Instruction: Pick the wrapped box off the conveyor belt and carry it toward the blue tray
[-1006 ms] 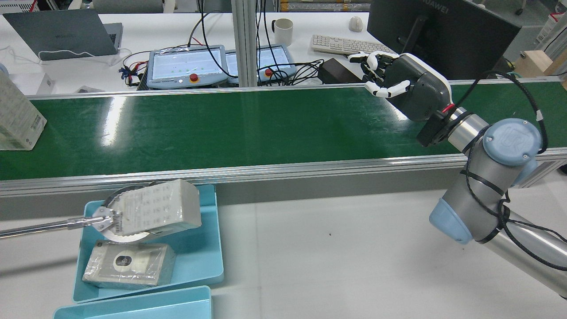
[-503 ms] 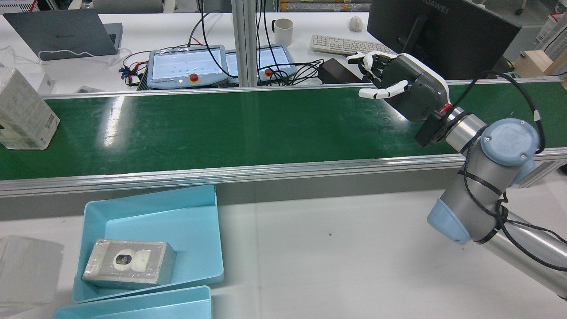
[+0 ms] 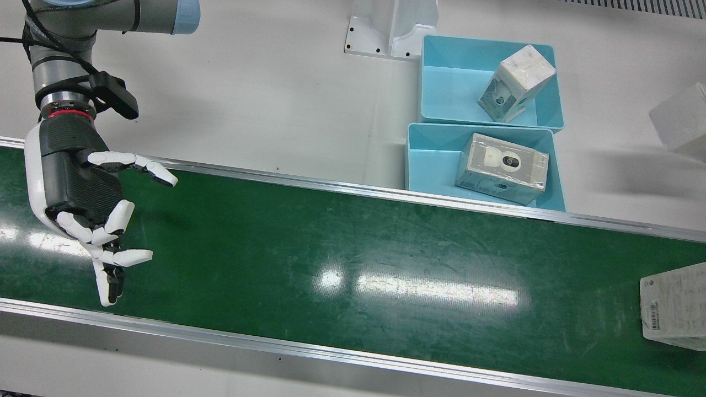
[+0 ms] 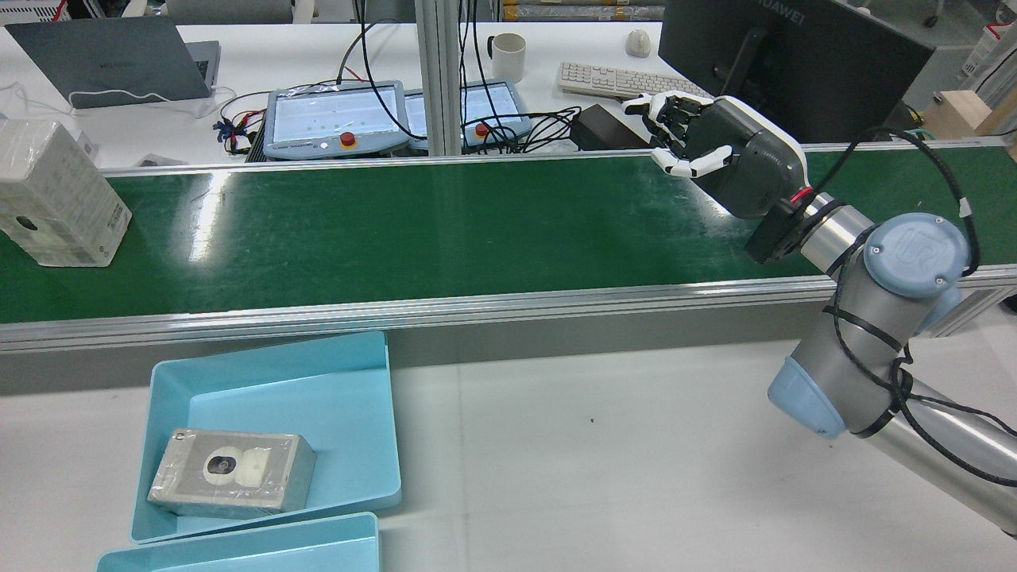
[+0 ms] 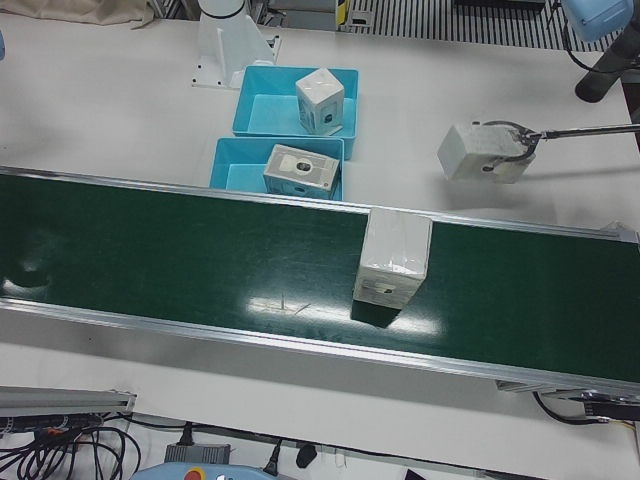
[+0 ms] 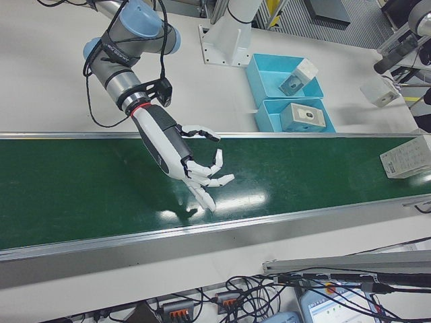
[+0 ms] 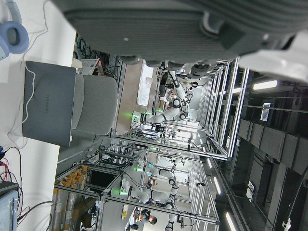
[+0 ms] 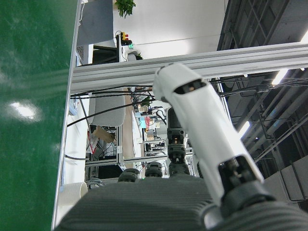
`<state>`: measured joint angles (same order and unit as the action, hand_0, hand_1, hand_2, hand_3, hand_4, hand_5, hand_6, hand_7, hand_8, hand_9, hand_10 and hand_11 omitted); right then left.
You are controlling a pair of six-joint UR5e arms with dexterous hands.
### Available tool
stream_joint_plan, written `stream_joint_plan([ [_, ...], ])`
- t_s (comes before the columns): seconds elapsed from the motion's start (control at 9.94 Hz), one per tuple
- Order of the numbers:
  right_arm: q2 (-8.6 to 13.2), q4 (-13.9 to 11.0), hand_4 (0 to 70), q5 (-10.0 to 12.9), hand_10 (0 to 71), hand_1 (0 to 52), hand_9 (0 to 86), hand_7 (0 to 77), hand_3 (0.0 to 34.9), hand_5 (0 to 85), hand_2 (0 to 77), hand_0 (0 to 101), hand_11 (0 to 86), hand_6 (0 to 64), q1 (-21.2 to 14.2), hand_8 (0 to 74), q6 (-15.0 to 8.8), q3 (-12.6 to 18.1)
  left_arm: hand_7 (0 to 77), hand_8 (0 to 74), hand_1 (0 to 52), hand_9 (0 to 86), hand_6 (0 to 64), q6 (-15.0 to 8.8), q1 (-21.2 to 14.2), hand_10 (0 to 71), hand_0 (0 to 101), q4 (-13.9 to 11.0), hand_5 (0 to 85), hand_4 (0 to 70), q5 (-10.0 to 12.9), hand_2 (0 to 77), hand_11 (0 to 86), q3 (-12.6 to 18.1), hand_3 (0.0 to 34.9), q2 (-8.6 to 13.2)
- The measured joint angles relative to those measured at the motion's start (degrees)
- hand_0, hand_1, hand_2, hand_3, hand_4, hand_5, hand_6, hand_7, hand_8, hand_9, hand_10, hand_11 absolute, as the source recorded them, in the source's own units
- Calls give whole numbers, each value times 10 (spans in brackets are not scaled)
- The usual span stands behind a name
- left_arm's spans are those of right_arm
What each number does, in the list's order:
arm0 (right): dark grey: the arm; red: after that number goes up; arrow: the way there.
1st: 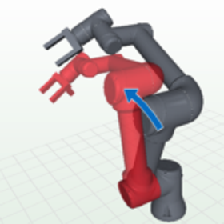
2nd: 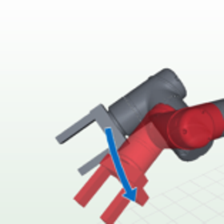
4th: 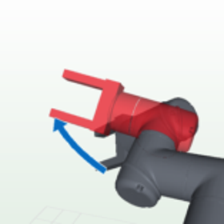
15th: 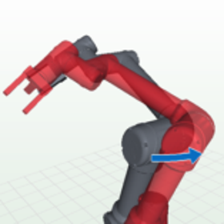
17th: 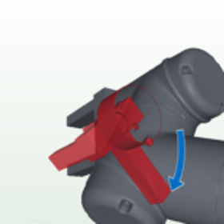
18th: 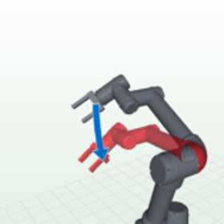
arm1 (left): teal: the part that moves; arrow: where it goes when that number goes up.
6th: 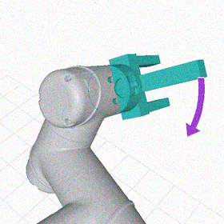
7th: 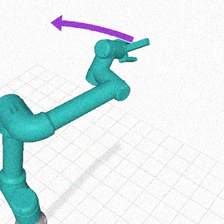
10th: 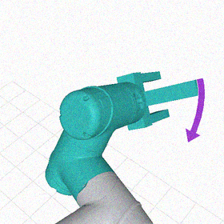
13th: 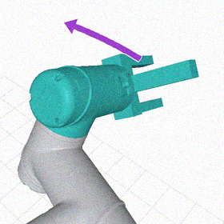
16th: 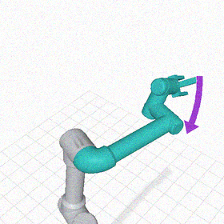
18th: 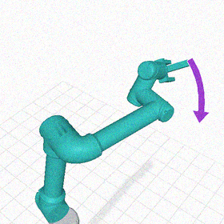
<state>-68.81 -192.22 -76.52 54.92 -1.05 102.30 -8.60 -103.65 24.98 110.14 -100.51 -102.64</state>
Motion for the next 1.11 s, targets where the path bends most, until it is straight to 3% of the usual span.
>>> stream_joint_plan([
  [0.2, 0, 0, 289, 0, 0, 311, 54, 284, 4, 469, 420, 601, 33, 120, 1, 11, 1, 0, 5, 5, 0, 0, 0, 0, 0, 5, 0, 0, 11, 0, 0, 11, 0, 0, 0, 0],
  [0.3, 0, 0, 289, 0, 0, 262, 54, 284, 4, 485, 245, 588, 33, 120, 1, 11, 1, 0, 5, 5, 0, 0, 0, 0, 0, 0, 0, 0, 11, 0, 0, 5, 0, 0, 0, 0],
  [0.4, 0, 0, 300, 0, 0, 267, 54, 273, 3, 578, 284, 587, 27, 120, 1, 11, 1, 0, 5, 5, 0, 0, 0, 0, 0, 5, 0, 0, 11, 0, 0, 11, 0, 0, 0, 0],
  [0.5, 0, 0, 300, 0, 0, 300, 54, 273, 3, 578, 295, 609, 27, 120, 1, 11, 2, 1, 5, 5, 0, 0, 0, 0, 0, 5, 0, 0, 11, 0, 0, 11, 0, 0, 0, 0],
  [0.7, -1, 1, 300, 0, 0, 300, 54, 273, 3, 616, 295, 609, 27, 120, 1, 11, 2, 0, 5, 5, 0, 0, 0, 0, 0, 5, 0, 0, 11, 0, 0, 11, 0, 0, 0, 0],
  [0.8, -1, 1, 289, 0, 0, 349, 54, 273, 5, 480, 409, 628, 44, 120, 0, 5, 2, -1, 5, 5, 0, 0, 0, 0, 0, 5, 0, 0, 11, 0, 0, 11, 0, 0, 0, 0],
  [0.91, -1, 1, 289, 0, 0, 338, 54, 278, 3, 458, 513, 607, 33, 120, -1, 16, 2, -1, 5, 5, 0, 0, 0, 0, 0, 5, 0, 0, 11, 0, 0, 11, 0, 0, 0, 0],
  [1.01, -1, 0, 311, -1, 0, 251, 54, 289, 4, 436, 447, 559, 27, 120, 0, 0, 1, -1, 5, 5, 0, 0, 0, 0, 0, 0, 0, 0, 11, 0, 0, 11, 0, 0, 0, 0],
  [1.11, -2, -1, 311, -2, 0, 251, 54, 289, 4, 436, 447, 559, 27, 120, 1, 0, 1, -1, 5, 5, 0, 0, 0, 0, 0, 5, 0, 0, 11, 0, 0, 11, 0, 0, 0, 0],
])
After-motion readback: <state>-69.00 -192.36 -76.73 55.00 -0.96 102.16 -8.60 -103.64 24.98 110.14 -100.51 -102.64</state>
